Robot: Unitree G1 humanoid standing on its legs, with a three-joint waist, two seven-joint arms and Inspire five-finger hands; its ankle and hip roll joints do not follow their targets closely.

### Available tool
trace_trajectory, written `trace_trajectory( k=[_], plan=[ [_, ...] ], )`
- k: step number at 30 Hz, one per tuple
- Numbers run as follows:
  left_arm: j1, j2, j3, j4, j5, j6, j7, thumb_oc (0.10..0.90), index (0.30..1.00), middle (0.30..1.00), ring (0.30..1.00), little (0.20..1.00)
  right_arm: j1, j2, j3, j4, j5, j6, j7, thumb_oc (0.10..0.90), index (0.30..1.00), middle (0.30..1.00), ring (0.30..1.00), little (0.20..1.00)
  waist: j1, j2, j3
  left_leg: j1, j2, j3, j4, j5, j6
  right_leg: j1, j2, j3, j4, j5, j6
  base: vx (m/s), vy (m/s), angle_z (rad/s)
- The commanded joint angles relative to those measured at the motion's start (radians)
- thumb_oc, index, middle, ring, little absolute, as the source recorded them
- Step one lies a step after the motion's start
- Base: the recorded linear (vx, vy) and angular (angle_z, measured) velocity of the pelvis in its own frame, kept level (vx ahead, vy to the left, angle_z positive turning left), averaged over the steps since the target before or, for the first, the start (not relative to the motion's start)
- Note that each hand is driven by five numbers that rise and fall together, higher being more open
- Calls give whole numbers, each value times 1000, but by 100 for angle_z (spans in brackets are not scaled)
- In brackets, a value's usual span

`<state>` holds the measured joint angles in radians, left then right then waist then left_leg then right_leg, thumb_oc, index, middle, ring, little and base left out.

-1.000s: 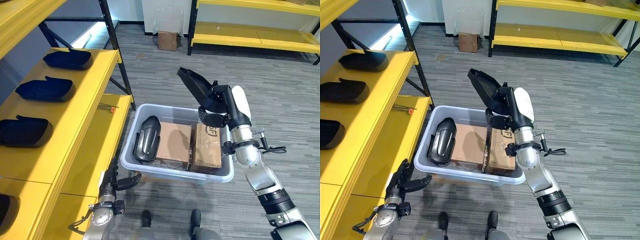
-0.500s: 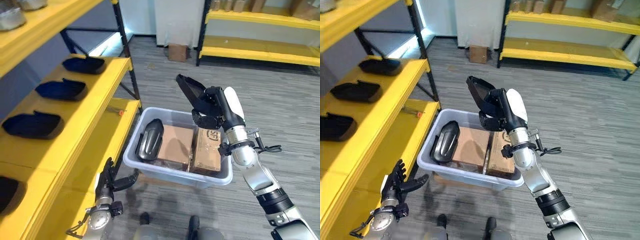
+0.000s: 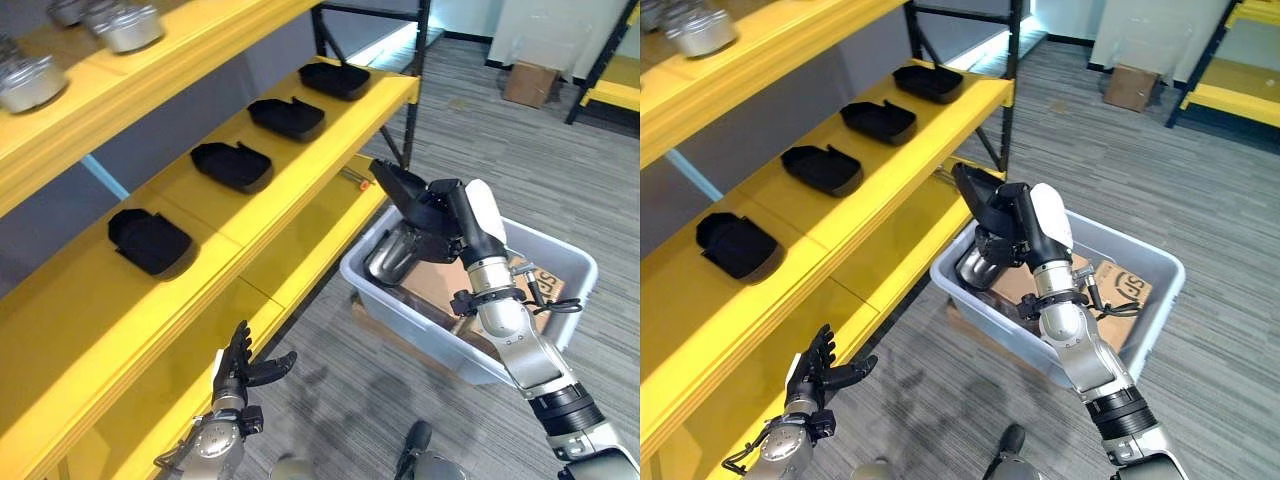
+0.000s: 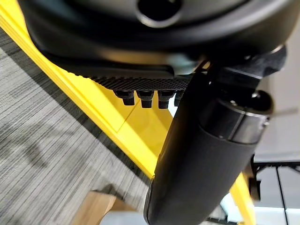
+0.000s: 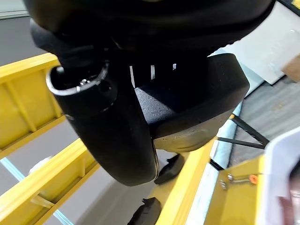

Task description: Move parts from the plastic box to the shelf.

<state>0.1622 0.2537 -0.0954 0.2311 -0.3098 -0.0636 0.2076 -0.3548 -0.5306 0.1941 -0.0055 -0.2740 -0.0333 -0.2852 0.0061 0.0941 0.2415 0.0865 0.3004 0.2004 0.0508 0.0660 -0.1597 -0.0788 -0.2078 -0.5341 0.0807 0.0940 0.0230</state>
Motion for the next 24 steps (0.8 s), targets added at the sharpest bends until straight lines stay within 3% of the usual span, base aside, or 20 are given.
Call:
trace_trajectory(
  k=[1,3,7,8,14,19,23,24],
  plan=[
    [-6,64,11,-110,5,-83,4,900,1000,1000,1000,1000,-107,3,-59,-126,-37,-102,-83,400,300,300,300,300,-9,-4,-138,-44,36,62,-37,25,-5,35,-31,-19,63,-184,62,45,218,88],
    [5,60,10,-110,20,-83,1,900,1000,1000,1000,1000,-93,7,-72,-131,-45,-94,-82,400,300,300,300,300,-4,6,-147,-44,9,59,-72,1,3,37,-63,-24,86,-156,81,80,214,105],
    [17,69,25,-129,27,-85,-8,900,1000,1000,1000,1000,-84,11,-83,-140,-51,-94,-73,400,300,300,300,300,10,-12,-148,-46,-24,63,-63,-26,19,51,-112,-42,91,-120,105,50,192,22],
    [25,72,32,-130,34,-85,-8,900,1000,1000,1000,1000,-80,15,-85,-144,-68,-91,-68,400,300,300,300,300,21,-30,-148,-47,-50,61,-55,-53,32,64,-143,-53,83,-93,125,46,182,20],
    [42,76,57,-144,50,-79,-9,900,1000,1000,1000,1000,-59,30,-91,-151,-94,-82,-52,400,300,300,300,300,55,-88,-153,-67,-130,30,-43,-107,68,93,-204,-81,29,-3,179,23,171,13],
    [38,90,66,-157,60,-78,-9,900,1000,1000,1000,1000,-59,37,-95,-144,-112,-72,-51,400,300,300,300,300,69,-123,-153,-88,-197,5,-15,-153,103,112,-256,-92,-2,83,220,12,183,16],
    [37,97,69,-157,75,-76,-3,900,1000,1000,1000,1000,-62,57,-85,-133,-123,-65,-53,400,300,300,300,300,76,-139,-151,-79,-250,-5,-19,-174,142,111,-290,-76,18,112,225,34,233,21],
    [39,102,72,-160,91,-76,-2,900,1000,1000,1000,1000,-57,64,-79,-126,-133,-61,-49,400,300,300,300,300,74,-140,-151,-59,-274,-16,-41,-178,163,101,-314,-48,74,129,223,53,199,24]
  ],
)
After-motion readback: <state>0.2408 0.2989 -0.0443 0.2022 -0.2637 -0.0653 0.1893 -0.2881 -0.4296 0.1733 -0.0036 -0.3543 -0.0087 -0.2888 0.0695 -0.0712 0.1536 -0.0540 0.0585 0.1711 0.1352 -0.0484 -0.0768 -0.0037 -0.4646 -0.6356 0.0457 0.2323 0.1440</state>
